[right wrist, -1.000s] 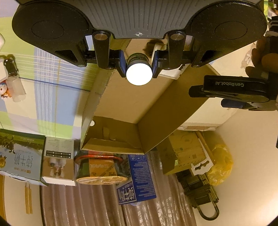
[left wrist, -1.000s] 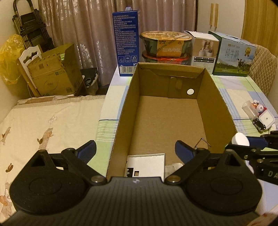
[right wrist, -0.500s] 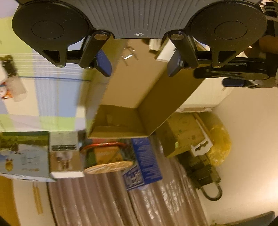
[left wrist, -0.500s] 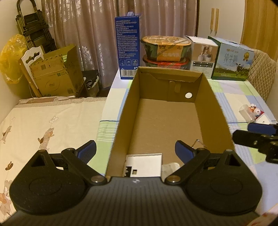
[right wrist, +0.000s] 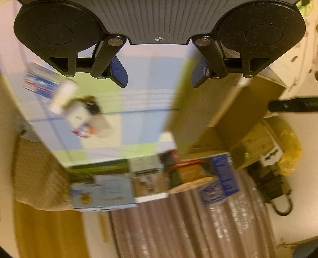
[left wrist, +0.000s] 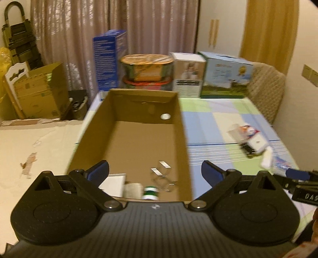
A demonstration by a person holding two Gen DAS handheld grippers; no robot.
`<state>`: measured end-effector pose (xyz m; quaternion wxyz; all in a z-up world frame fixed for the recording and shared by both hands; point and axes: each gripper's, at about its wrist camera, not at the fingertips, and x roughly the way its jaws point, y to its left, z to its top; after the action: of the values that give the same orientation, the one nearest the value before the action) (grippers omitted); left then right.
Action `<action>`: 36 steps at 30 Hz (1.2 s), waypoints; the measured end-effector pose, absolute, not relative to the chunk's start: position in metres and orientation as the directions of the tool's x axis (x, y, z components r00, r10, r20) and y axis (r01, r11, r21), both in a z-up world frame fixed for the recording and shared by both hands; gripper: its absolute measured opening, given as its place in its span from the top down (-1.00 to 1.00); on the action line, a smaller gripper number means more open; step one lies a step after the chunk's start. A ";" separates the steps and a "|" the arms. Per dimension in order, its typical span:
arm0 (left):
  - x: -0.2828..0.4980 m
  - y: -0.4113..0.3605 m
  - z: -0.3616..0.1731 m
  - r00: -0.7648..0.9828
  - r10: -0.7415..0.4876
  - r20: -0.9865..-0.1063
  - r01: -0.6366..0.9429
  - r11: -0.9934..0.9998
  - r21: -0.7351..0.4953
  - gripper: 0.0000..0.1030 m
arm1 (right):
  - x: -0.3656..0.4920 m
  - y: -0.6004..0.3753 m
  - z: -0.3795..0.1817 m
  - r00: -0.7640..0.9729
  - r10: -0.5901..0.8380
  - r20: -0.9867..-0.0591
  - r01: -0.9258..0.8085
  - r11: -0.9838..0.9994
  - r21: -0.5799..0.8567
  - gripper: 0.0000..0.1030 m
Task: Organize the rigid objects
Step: 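Move both open tools back over the remaining table items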
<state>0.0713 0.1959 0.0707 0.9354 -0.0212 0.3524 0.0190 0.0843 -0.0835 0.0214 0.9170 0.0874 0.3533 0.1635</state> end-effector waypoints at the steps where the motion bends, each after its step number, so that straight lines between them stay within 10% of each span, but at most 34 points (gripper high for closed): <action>1: 0.071 0.186 0.072 0.754 0.008 -0.657 -0.040 0.999 -0.033 -0.90 | 0.080 -0.097 0.020 0.702 0.342 -0.625 -0.212 0.938 0.275 -0.32; 15: 0.086 0.067 0.058 0.718 -0.149 -0.680 0.159 0.986 -0.048 -0.91 | 0.058 -0.216 0.022 0.711 0.215 -0.669 -0.096 0.973 0.211 -0.34; 36: 0.166 -0.013 -0.023 0.598 -0.280 -0.751 0.398 0.917 -0.025 -0.91 | 0.165 -0.262 -0.042 0.523 0.295 -0.800 -0.509 0.861 -0.016 -0.34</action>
<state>0.1662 -0.0127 -0.0225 0.8908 0.0726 0.4061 -0.1905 0.1654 -0.2625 -0.0418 0.8637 -0.1247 0.4293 0.2328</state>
